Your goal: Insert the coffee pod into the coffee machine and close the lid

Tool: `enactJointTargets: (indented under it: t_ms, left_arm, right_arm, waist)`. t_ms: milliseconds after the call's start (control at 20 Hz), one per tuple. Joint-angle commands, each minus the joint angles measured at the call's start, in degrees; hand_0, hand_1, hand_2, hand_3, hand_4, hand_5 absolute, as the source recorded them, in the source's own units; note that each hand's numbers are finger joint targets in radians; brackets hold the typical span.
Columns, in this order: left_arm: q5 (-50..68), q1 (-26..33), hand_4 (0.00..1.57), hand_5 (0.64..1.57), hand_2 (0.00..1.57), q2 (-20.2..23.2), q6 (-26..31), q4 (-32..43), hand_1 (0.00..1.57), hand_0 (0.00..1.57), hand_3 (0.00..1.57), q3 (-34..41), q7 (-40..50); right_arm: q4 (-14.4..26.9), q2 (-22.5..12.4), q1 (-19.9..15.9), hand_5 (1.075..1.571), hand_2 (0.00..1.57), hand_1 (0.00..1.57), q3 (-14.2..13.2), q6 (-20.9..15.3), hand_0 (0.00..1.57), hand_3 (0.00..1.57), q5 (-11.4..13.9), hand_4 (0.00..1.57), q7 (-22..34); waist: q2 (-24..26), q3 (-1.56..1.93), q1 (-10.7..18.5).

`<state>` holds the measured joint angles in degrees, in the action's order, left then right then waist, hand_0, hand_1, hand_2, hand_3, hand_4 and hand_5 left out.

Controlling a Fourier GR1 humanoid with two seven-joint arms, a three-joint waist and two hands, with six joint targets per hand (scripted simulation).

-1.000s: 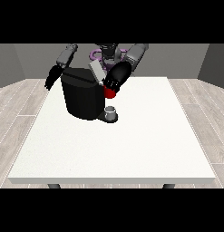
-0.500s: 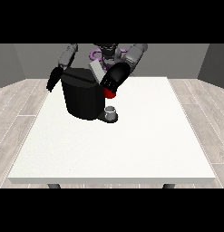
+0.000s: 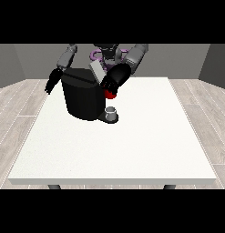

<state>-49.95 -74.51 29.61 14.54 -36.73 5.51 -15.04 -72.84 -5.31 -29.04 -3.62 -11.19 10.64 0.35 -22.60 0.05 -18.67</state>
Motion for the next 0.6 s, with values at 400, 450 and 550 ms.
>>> enactJointTargets:
  t_ms: [400,450,550]
  left_arm:
    - [-3.3,-1.1,0.0,1.571,0.59,2.3,-4.2,0.4,0.0,0.0,0.46,-0.6,-1.2]
    - [-3.7,-0.2,0.0,1.571,0.57,1.4,-4.1,0.8,0.0,0.0,0.47,-0.8,-0.1]
    - [-3.1,-0.5,0.0,1.571,0.53,1.2,-3.3,0.2,0.0,0.0,0.44,-0.6,-1.1]
  right_arm:
    - [0.6,1.3,-0.8,1.571,0.0,0.0,1.1,-2.8,0.0,0.0,2.4,0.15,-0.1]
    - [0.2,1.3,0.9,1.571,0.0,0.0,1.2,-2.6,0.0,0.0,2.3,0.15,-0.9]
    - [1.4,1.2,0.1,1.571,0.0,0.0,-0.4,-2.1,0.0,0.0,0.5,0.0,0.6]
  waist:
    - [-2.1,-0.03,0.9]
    - [-0.3,-0.02,-0.1]
    - [0.5,-0.02,0.9]
